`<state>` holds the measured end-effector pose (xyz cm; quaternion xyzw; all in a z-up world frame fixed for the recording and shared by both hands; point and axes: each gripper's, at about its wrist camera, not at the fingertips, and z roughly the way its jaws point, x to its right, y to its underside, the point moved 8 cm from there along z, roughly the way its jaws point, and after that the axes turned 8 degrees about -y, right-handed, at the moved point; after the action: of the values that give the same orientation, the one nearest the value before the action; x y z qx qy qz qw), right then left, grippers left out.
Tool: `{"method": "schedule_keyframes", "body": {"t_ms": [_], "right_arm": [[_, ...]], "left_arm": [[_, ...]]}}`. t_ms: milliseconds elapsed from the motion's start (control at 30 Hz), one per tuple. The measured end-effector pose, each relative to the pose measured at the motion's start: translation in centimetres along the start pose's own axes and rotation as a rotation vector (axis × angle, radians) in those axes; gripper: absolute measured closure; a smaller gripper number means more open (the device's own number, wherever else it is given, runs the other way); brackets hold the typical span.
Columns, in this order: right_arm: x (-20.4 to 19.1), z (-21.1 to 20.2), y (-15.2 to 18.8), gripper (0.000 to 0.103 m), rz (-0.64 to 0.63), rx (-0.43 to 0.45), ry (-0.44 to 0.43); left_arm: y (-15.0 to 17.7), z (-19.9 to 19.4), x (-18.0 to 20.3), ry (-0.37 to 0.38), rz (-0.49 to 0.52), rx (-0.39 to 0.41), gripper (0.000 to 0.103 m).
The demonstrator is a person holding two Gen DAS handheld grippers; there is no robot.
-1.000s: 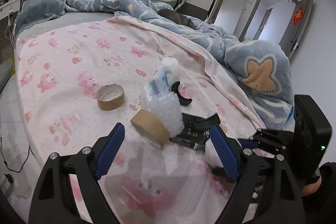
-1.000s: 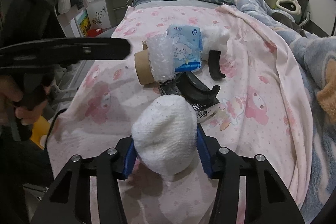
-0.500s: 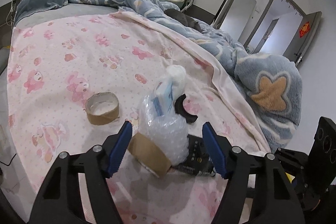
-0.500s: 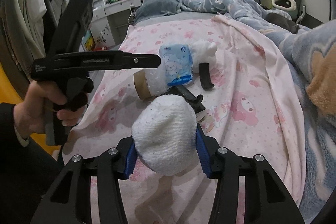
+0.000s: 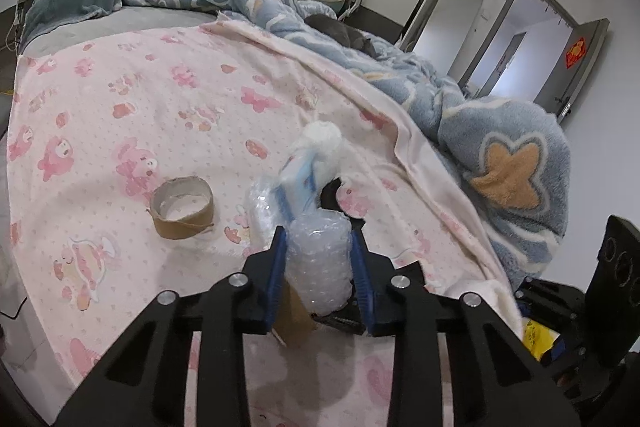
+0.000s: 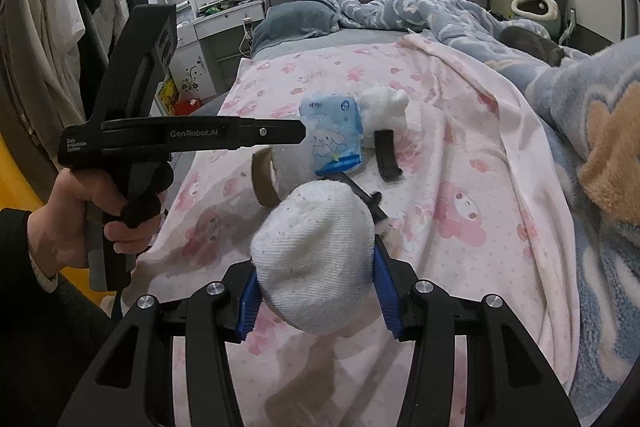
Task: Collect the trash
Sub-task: 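Grasp the clear bubble-wrap roll with the left tool while right holds tissue, then carry the bubble wrap in the left tool and tissue in the right tool over the bin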
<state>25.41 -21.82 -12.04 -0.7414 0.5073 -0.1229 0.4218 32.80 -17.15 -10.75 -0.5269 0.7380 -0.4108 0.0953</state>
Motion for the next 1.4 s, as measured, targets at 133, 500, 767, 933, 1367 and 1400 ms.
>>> {"method": "schedule_keyframes", "body": {"t_ms": [133,500,767,933,1367,1400], "right_arm": [[-0.8,0.6,-0.4,0.053,-0.013,-0.007,-0.002],[-3.4,2.3,-2.2,0.053,-0.012,0.003,-0.024],[-7.1,5.1,-3.8,0.053,-0.041,-0.004,-0.055],[-10.1,6.5,-4.9,0.053,-0.064,-0.002,-0.086],[-16.3,10.0,-6.5,0.053,-0.104,-0.027,-0.149],[-16.6,10.3,-6.5,0.053,-0.104,-0.031,-0.152]], "left_arm": [[-0.7,-1.7,0.4,0.022,-0.001,0.037,0.069],[-0.4,-6.9,-2.4,-0.077,-0.017,0.128,0.069],[1.4,-9.7,-6.8,-0.221,-0.038,0.133,0.069],[3.3,-10.9,-9.3,-0.277,-0.051,0.098,0.069],[8.6,-14.3,-16.5,-0.401,-0.122,-0.016,0.069],[9.0,-14.3,-16.9,-0.406,-0.127,-0.026,0.069]]}}
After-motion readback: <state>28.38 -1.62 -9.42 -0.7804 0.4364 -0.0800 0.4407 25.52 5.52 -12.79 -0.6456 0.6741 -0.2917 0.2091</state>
